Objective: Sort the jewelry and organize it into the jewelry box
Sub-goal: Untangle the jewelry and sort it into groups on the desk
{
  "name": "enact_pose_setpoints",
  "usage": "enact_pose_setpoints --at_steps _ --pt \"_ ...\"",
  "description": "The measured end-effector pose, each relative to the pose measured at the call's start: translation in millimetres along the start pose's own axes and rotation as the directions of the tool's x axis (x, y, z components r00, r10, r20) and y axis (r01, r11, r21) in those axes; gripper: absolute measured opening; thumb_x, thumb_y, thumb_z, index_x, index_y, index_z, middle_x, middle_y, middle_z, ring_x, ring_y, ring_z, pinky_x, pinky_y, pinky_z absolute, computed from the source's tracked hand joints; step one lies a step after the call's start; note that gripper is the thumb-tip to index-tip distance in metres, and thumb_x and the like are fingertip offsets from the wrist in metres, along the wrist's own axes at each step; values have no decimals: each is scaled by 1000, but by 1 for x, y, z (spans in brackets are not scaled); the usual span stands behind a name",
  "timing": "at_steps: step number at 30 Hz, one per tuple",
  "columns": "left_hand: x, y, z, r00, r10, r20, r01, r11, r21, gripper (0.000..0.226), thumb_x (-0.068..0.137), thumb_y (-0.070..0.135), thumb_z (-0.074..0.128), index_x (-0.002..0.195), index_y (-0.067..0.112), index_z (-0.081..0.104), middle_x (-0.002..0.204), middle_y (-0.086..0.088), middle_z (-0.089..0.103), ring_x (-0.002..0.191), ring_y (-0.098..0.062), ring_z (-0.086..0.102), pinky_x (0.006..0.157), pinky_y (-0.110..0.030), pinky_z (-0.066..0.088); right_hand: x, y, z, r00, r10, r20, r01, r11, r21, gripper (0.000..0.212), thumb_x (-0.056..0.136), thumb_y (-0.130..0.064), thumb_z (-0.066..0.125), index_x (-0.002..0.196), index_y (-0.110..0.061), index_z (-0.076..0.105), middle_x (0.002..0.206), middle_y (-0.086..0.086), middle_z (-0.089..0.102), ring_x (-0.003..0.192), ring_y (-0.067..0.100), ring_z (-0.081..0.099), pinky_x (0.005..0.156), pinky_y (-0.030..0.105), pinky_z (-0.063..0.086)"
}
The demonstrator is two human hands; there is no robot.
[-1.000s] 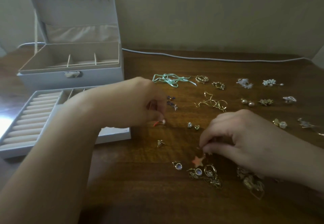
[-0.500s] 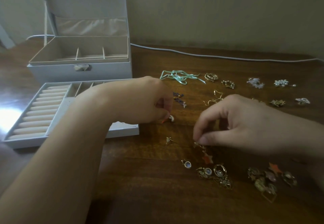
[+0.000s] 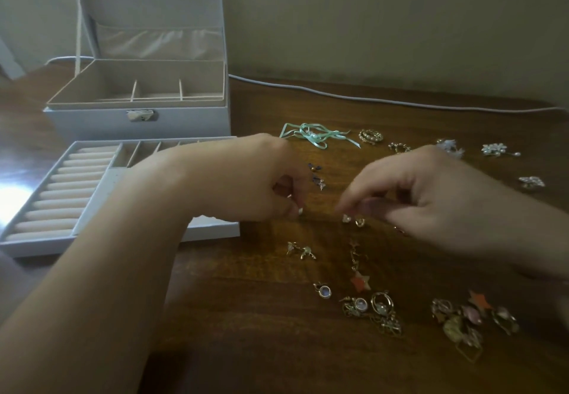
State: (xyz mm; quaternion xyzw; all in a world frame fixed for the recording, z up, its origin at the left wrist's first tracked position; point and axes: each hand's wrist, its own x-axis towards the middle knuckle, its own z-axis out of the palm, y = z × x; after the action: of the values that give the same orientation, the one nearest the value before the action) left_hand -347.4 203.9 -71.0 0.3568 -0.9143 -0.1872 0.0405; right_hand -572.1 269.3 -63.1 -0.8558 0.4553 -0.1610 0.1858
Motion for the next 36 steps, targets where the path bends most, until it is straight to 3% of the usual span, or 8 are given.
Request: enact_pose_setpoints --at_steps 3,8,13,19,23,27,31,36 --pt "2 10 5 996 89 29 -89 996 13 13 81 33 72 75 42 64 72 20 59 69 0 55 58 -14 39 -15 15 -1 994 -59 92 66 995 -72 29 86 -14 70 95 -41 73 97 -25 63 91 -1 62 72 16 50" --pt "9 17 18 986 154 61 -156 988 25 7 78 42 75 83 39 71 73 16 59 73 1 54 65 -25 46 -31 26 15 962 -126 242 170 971 -168 29 90 -33 56 107 -54 64 109 -31 50 101 -6 52 75 28 51" --pt "13 22 27 983 175 53 -178 981 71 22 75 54 63 90 39 67 77 15 60 73 -3 55 65 -30 49 -35 38 8 966 -133 221 191 945 -266 31 89 -30 57 109 -52 63 108 -31 49 98 -5 49 72 29 50" --pt "18 35 35 973 231 12 -230 964 132 32 80 54 60 109 42 65 90 19 63 75 1 55 69 -29 50 -63 44 -41 988 -11 151 5 999 38 18 85 -42 62 100 -47 70 101 -19 66 95 8 64 76 23 52" --pt "21 39 41 966 256 44 -260 952 160 31 83 53 59 112 43 65 93 25 58 79 3 51 71 -24 48 -73 50 -43 871 235 432 -207 972 -111 26 80 -48 67 101 -62 58 105 -31 56 96 -3 54 74 31 52" --pt "23 40 43 960 276 53 -281 948 152 32 80 53 56 108 44 69 81 29 52 78 2 53 68 -24 49 -69 43 -33 803 328 498 -251 943 -218 23 77 -54 70 97 -55 57 98 -23 57 89 0 54 73 32 52" --pt "23 41 43 950 306 66 -311 944 111 26 79 51 61 102 46 70 74 28 49 74 1 54 63 -19 45 -66 47 -25 818 320 478 -235 944 -230 15 80 -49 70 91 -49 60 92 -19 59 83 2 57 73 34 53" --pt "21 40 41 953 302 28 -303 946 117 27 81 52 59 106 45 66 76 33 49 73 4 51 65 -27 50 -67 54 -29 847 291 444 -253 957 -142 18 83 -39 71 92 -51 62 96 -27 57 86 -1 57 73 32 52"
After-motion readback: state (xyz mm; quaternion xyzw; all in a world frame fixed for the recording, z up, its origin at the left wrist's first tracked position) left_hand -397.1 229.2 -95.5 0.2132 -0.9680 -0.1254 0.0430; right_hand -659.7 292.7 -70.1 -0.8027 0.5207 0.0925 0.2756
